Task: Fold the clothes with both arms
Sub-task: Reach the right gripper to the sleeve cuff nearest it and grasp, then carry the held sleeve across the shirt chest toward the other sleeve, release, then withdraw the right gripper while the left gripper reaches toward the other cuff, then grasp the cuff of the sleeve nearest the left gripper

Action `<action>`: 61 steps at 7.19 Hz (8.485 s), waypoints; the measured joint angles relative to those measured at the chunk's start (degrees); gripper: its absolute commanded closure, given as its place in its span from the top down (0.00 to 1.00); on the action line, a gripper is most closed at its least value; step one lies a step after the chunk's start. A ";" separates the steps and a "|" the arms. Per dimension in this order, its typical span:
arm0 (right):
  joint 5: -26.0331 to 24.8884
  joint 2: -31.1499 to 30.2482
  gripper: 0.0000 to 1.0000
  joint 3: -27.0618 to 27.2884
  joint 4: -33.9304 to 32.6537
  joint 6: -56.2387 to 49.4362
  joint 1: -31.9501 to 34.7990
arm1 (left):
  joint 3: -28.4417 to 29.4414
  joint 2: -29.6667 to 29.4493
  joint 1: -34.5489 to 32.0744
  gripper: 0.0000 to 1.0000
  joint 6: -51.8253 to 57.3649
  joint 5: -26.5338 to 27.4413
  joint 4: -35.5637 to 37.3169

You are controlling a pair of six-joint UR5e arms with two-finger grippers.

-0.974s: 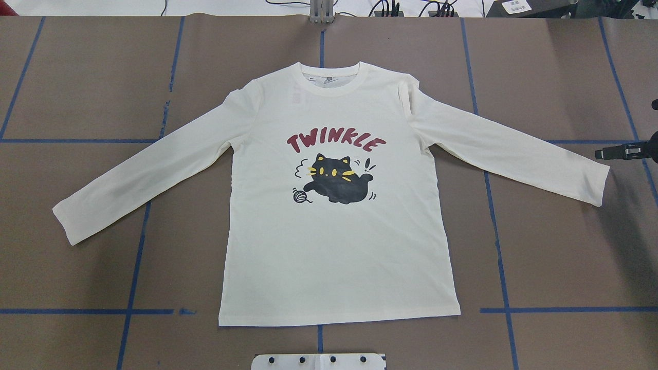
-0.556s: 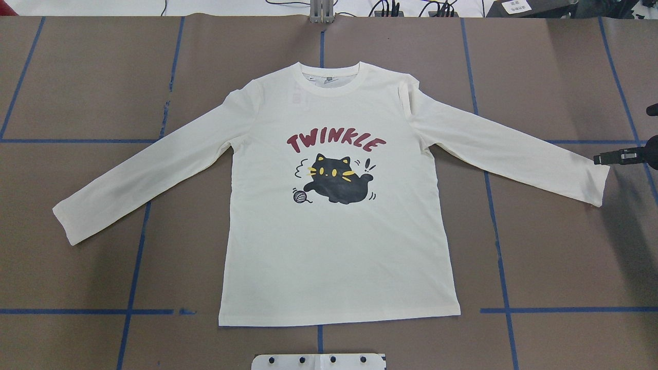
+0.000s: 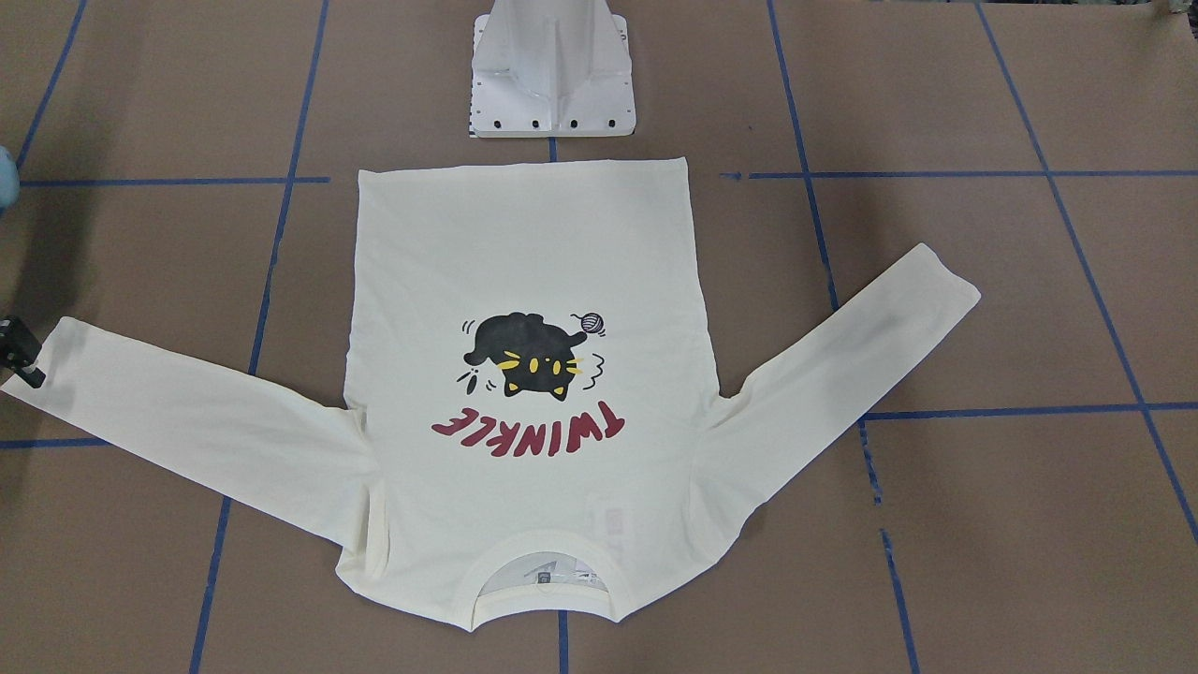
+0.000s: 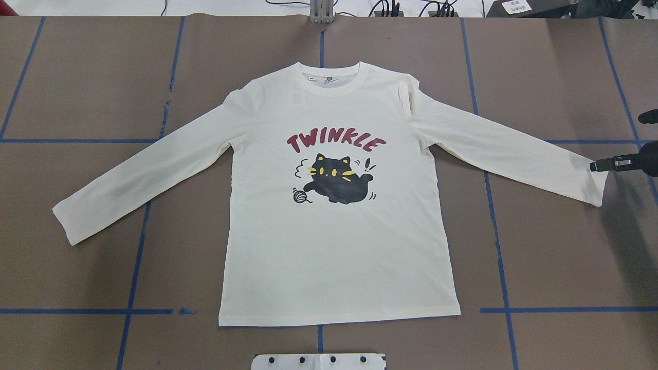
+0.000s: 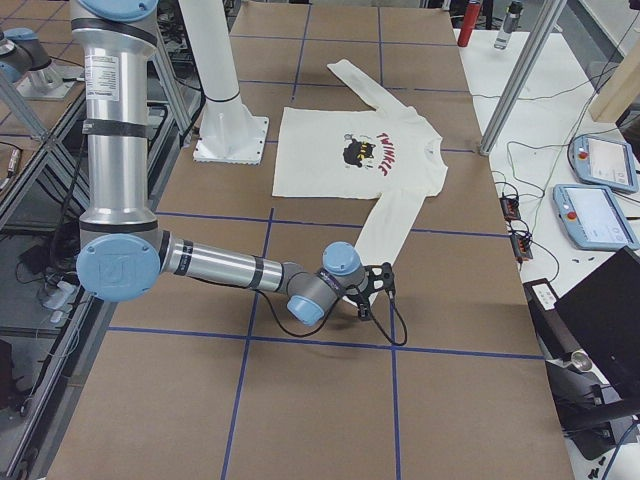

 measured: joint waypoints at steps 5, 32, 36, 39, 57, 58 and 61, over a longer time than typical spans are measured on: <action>-0.03 0.09 0.00 0.01 0.00 0.39 -0.05 | -0.03 -0.01 -0.04 1.00 0.00 0.00 0.00; -40.77 81.68 1.00 -25.60 -51.90 36.19 -33.07 | 1.85 -0.10 0.00 1.00 -0.04 0.00 -0.02; -21.37 72.63 1.00 -10.82 -63.16 24.17 -21.69 | 1.81 -0.66 2.13 1.00 -4.37 -1.15 -8.51; -12.77 52.63 1.00 10.51 -64.91 6.98 -13.27 | 1.50 2.53 10.59 1.00 -19.58 -4.90 -18.56; 4.68 17.49 1.00 30.44 -55.55 -15.94 3.57 | -3.49 15.87 55.28 0.00 -42.65 27.87 -28.84; 4.68 17.49 1.00 30.44 -55.55 -15.93 3.56 | -3.42 15.89 55.28 0.00 -42.68 28.18 -28.75; 4.67 17.24 1.00 30.34 -55.55 -16.04 3.57 | -3.83 15.09 54.81 0.00 -42.71 28.84 -28.74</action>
